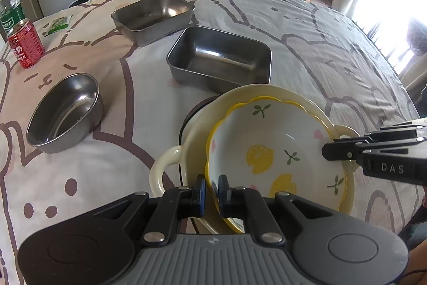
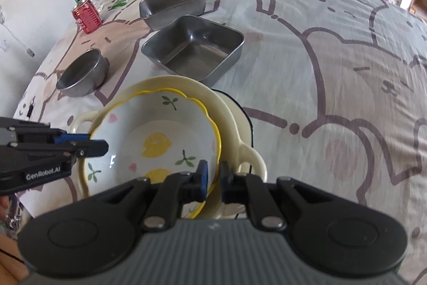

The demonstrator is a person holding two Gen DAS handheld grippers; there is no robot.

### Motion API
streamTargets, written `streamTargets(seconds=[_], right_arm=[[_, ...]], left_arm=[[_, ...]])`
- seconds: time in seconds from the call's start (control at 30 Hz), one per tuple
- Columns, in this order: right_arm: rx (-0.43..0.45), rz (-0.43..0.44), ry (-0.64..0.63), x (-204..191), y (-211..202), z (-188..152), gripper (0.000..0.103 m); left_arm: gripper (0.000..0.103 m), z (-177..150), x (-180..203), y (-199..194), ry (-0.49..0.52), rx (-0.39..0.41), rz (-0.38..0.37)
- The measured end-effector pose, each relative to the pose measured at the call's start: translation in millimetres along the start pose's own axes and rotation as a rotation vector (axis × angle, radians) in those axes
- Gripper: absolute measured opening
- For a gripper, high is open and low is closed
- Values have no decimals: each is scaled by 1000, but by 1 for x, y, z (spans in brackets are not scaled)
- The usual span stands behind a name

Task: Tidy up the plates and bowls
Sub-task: 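Lower the lemon bowl into the cream bowl with both grippers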

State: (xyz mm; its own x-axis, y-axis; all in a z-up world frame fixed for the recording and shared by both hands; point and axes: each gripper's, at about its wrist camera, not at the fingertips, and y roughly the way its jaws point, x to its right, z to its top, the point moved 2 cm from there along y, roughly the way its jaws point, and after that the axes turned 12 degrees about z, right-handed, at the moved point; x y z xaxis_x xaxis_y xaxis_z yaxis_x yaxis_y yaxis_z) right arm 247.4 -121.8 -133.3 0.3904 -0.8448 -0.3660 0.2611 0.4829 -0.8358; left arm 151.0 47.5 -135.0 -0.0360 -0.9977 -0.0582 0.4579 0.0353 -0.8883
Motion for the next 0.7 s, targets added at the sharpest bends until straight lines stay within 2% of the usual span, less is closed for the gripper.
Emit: streamTargets(seconds=[0.5,0.6,0.7], right_arm=[[-3,48,35,7,-2,-1,16],[0,58,46,8,-3,-2,17],[-1,68,45,6,-4,-3,23]], left_arm=[[12,0,-5,-1,16,-10,-39],[14,-1,-4,-1,16,-21,-45],[19,-1,-4,-3,12,-21,-54]])
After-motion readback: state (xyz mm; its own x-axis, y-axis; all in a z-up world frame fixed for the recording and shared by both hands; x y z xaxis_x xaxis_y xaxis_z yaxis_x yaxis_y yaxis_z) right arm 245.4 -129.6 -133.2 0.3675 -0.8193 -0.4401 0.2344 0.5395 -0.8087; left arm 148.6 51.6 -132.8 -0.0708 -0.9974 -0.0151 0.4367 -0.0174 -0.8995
